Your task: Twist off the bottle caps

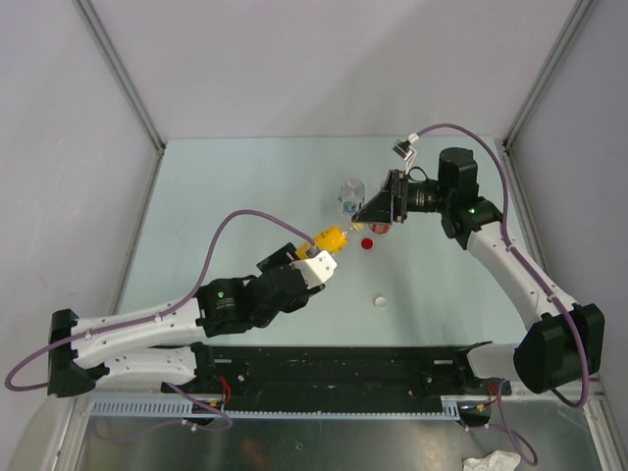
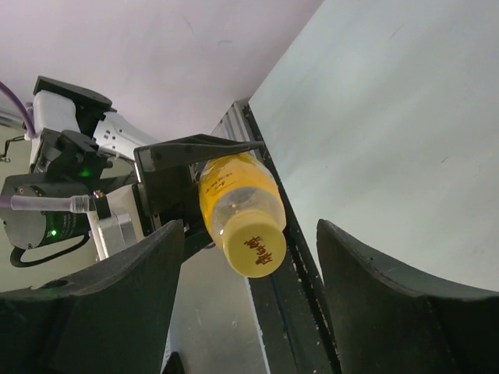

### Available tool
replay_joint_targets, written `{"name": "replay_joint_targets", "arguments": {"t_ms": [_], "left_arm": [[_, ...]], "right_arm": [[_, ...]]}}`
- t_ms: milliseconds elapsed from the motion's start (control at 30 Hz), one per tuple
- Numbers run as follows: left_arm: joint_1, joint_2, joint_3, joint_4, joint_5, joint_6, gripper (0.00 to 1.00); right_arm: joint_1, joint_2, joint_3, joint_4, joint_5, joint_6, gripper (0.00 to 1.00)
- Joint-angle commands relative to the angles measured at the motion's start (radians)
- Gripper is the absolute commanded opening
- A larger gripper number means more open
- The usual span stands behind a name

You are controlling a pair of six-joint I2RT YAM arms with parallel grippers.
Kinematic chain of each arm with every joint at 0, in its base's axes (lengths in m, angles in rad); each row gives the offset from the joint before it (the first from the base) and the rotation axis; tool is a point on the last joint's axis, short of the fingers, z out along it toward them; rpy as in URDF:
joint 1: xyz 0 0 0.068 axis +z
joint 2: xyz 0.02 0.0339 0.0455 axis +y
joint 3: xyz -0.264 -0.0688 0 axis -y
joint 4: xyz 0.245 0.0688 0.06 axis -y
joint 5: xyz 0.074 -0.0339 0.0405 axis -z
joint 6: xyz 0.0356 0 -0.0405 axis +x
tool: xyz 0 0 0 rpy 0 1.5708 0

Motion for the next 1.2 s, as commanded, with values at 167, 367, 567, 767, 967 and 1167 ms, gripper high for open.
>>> {"name": "replay_joint_targets", "arguments": {"t_ms": [167, 367, 567, 767, 967, 1167], "left_arm": [[-0.009, 0.014, 0.059, 0.018, -0.048, 0.024, 0.00], [-0.009, 0.022, 0.057, 0.017, -0.047, 0.022, 0.00], [-0.009, 0.006, 0.051, 0.020, -0.021, 0.005, 0.00], [-0.009, -0.044, 0.044, 0.030, 0.096, -0.010, 0.00], [-0.001, -0.139, 0.023, 0.088, 0.305, -0.012, 0.00], [0.047, -0.216, 0.015, 0.127, 0.574, -0.014, 0.00]], "right_arm": [[0.018, 0.021, 0.011, -0.083, -0.054, -0.074, 0.61], [0.018, 0.022, 0.011, -0.058, -0.071, -0.064, 0.14], [0.015, -0.010, 0.012, -0.016, -0.086, -0.077, 0.00], [0.019, -0.060, 0.012, 0.017, -0.093, -0.122, 0.00], [0.027, -0.118, 0.011, 0.055, -0.109, -0.152, 0.00], [0.040, -0.193, 0.011, 0.078, -0.087, -0.210, 0.00]]}}
